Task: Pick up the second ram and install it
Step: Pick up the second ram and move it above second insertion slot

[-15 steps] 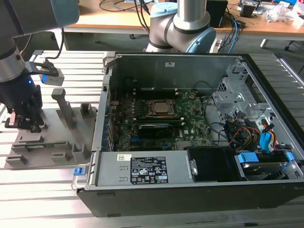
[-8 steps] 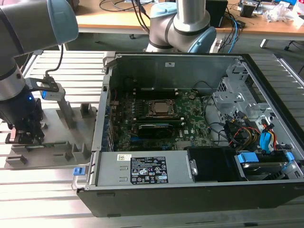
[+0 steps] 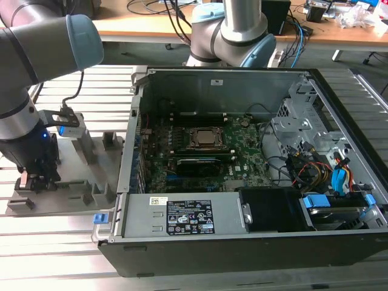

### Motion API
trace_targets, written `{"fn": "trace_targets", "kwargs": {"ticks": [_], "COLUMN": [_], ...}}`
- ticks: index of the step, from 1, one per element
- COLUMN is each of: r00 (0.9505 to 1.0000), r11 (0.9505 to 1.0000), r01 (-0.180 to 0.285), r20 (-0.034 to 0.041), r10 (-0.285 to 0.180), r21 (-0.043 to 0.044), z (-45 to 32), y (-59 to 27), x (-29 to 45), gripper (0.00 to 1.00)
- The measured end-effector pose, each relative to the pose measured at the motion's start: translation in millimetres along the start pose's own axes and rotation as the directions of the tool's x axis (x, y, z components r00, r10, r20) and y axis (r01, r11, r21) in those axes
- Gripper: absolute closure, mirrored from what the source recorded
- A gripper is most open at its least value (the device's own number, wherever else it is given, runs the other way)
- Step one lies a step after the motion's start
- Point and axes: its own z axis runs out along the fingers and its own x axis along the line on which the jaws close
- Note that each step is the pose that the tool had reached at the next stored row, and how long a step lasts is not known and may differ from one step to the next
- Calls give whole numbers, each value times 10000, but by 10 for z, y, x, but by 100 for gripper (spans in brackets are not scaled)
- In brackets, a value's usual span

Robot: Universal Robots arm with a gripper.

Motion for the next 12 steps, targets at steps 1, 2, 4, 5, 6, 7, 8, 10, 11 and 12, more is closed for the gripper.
{"fn": "trace_targets", "kwargs": {"ticks": [1, 2, 4, 5, 6, 7, 8, 10, 11, 12], "r00": [10000, 10000, 10000, 10000, 10000, 10000, 10000, 10000, 10000, 9999], "r11": [10000, 10000, 10000, 10000, 10000, 10000, 10000, 10000, 10000, 10000], "r01": [1, 1, 2, 1, 2, 2, 3, 4, 4, 4], "r20": [15, 20, 31, 38, 50, 56, 64, 84, 93, 102], "r10": [-1, -1, -2, -1, -2, -2, -3, -4, -3, -4], "r21": [-2, -1, -1, -2, -1, -1, -2, -2, -1, -2], "z": [3, 3, 3, 3, 4, 4, 3, 3, 4, 3], "y": [0, 0, -1, 0, 0, 0, 0, 0, 0, 0], "x": [0, 0, 0, 0, 0, 0, 0, 0, 0, 0], "gripper": [70, 70, 70, 71, 84, 86, 86, 86, 86, 86]}}
